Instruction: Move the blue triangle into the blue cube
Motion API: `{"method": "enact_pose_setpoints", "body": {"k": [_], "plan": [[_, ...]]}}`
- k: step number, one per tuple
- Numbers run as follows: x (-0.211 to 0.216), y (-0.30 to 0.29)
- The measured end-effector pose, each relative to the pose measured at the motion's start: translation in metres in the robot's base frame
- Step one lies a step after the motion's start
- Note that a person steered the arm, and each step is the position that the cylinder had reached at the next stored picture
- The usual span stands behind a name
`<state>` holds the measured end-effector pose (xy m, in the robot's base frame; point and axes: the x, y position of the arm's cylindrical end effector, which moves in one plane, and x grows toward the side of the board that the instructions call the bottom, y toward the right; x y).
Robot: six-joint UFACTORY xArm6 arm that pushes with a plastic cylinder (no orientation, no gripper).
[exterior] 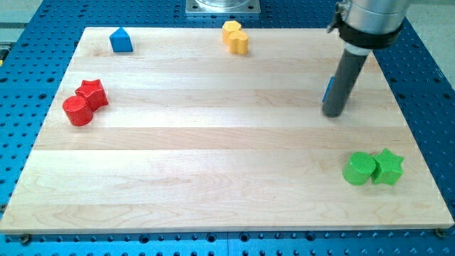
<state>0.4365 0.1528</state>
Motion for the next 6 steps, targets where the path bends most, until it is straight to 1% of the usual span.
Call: {"method": "enact_pose_setpoints", "body": {"k": [1, 2, 3, 4, 5, 6], "plan": [[0.014, -0.148], [-0.038, -0.205], [-0.1, -0.265], [-0.109, -0.373], [-0.156, -0.413], [-0.192, -0.385]]}}
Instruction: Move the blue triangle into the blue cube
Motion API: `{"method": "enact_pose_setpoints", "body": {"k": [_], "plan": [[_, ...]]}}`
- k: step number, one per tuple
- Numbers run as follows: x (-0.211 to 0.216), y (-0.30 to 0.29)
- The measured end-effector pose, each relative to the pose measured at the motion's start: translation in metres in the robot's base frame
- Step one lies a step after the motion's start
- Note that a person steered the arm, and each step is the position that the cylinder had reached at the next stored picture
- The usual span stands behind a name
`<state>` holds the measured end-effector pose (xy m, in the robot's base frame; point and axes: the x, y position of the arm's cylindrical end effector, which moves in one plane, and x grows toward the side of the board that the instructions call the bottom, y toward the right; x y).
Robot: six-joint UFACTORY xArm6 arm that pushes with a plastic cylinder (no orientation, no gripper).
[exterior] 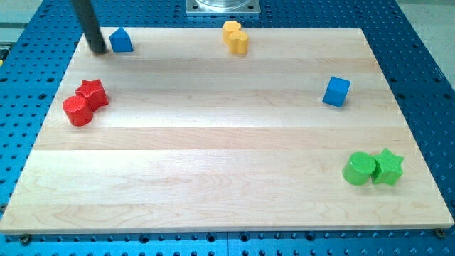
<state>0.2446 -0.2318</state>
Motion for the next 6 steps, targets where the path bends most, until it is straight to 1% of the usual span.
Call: {"method": "enact_pose_setpoints", "body": {"k": [1, 2, 3, 4, 5, 6], "plan": [[0.008, 0.101], [-0.011, 0.065], [-0.048, 0.039], [-0.044, 0.11], [0.066, 0.152], [0.117, 0.183]]}}
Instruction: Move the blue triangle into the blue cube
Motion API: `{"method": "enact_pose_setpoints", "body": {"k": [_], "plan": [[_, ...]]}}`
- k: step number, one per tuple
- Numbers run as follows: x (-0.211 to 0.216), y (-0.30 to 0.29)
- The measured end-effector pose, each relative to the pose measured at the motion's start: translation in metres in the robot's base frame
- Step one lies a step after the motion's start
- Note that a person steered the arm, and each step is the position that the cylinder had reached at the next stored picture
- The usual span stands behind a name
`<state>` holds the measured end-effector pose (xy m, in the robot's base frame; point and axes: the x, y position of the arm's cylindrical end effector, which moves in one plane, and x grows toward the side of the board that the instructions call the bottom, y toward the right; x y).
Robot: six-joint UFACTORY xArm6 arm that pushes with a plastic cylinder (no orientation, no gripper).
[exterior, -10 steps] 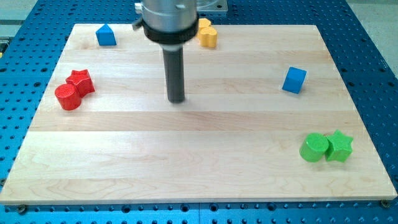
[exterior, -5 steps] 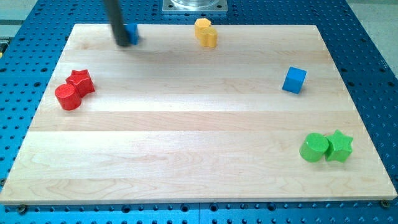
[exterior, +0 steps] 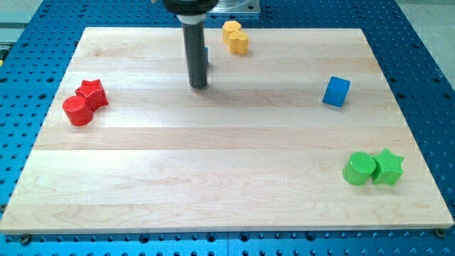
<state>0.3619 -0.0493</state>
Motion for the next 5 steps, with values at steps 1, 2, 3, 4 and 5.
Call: {"method": "enact_pose_setpoints", "body": {"k": [1, 2, 3, 4, 5], "plan": [[-0.038, -0.074], [-0.082, -0.028], [-0.045, 0.101], [-0.008, 0.195], [-0.008, 0.146]]}}
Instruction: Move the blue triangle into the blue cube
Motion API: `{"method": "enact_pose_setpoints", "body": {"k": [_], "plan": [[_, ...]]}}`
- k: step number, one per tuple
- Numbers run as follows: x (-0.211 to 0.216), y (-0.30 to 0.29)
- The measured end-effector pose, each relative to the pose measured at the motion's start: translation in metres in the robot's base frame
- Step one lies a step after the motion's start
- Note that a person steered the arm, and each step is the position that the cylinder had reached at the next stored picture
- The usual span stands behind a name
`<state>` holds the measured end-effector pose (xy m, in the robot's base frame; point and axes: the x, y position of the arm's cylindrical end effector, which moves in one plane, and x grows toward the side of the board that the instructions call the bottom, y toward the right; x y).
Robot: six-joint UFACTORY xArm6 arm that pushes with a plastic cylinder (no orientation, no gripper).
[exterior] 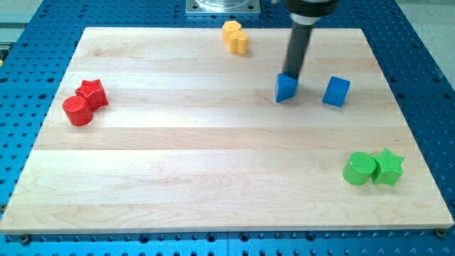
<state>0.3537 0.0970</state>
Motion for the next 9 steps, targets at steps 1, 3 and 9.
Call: {"method": "enact_pose_setpoints", "body": {"k": [1, 3, 9], "plan": [[0.0, -0.025], [0.024, 0.026], [0.098, 0.049]]}}
